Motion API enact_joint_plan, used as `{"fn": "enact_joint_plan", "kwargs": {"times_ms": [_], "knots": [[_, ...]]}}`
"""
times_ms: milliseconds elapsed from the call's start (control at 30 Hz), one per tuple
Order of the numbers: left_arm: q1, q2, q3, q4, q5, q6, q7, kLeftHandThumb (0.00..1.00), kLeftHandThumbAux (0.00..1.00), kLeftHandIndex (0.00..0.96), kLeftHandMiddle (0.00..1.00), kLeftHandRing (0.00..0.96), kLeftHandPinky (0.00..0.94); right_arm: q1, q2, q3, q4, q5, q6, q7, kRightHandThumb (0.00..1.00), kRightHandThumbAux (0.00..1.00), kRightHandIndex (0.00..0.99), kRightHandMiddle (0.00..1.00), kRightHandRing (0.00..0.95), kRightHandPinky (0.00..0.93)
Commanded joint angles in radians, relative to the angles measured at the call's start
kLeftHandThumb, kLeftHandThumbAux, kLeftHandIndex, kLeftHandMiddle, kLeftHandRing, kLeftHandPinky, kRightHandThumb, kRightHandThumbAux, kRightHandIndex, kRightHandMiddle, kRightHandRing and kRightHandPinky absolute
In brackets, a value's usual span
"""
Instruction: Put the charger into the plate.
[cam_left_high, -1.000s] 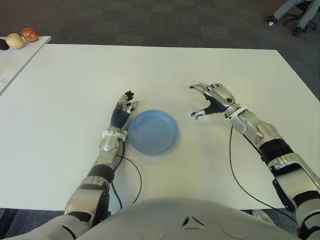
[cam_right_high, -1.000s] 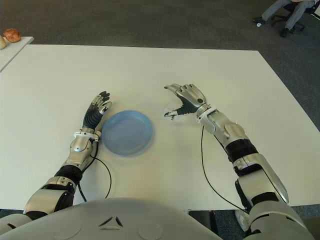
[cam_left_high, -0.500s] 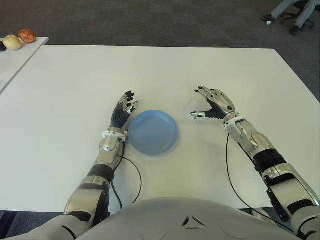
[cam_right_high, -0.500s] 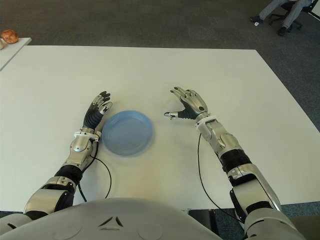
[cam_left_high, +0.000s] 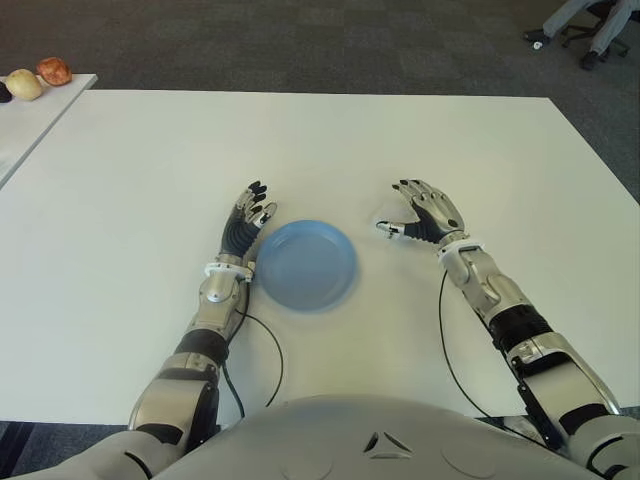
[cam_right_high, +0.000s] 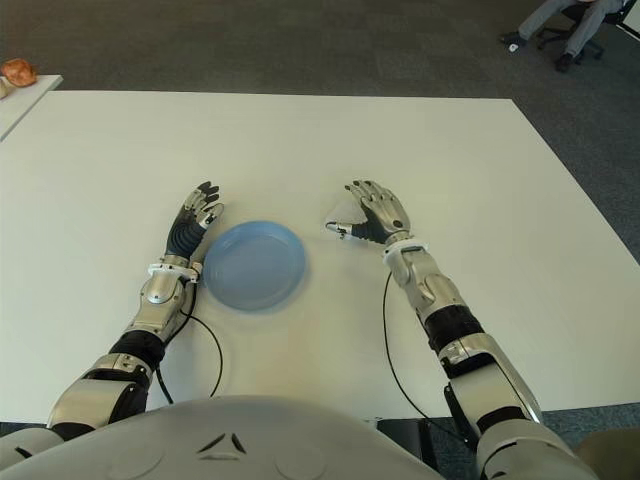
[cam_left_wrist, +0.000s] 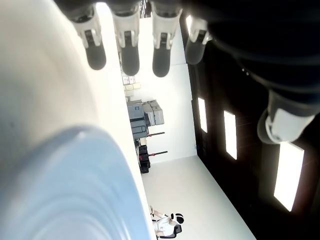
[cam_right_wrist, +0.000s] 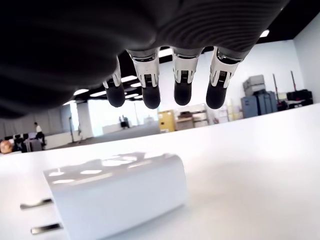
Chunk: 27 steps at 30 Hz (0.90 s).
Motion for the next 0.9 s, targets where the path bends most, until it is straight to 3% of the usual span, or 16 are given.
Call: {"fn": "enact_joint_plan", "kwargs": {"times_ms": [33, 900], "knots": [[0.084, -0.015, -0.007, 0.061, 0.006, 0.046, -0.012, 0.000, 0.466, 0.095, 0.137, 0.123, 0.123, 0.024, 0.024, 0.003, 0.003, -0.005, 0.037, -0.029, 0.361, 0.155, 0.000, 0.000, 0.000, 0.000], [0.073, -0.023, -0.009, 0.085, 0.011, 0.020, 0.001, 0.000, 0.460, 0.098, 0.132, 0.119, 0.127, 0.019, 0.013, 0.025, 0.006, -0.056, 0.082, -0.074, 0.356, 0.201, 0.000, 0.000, 0.000, 0.000]]}}
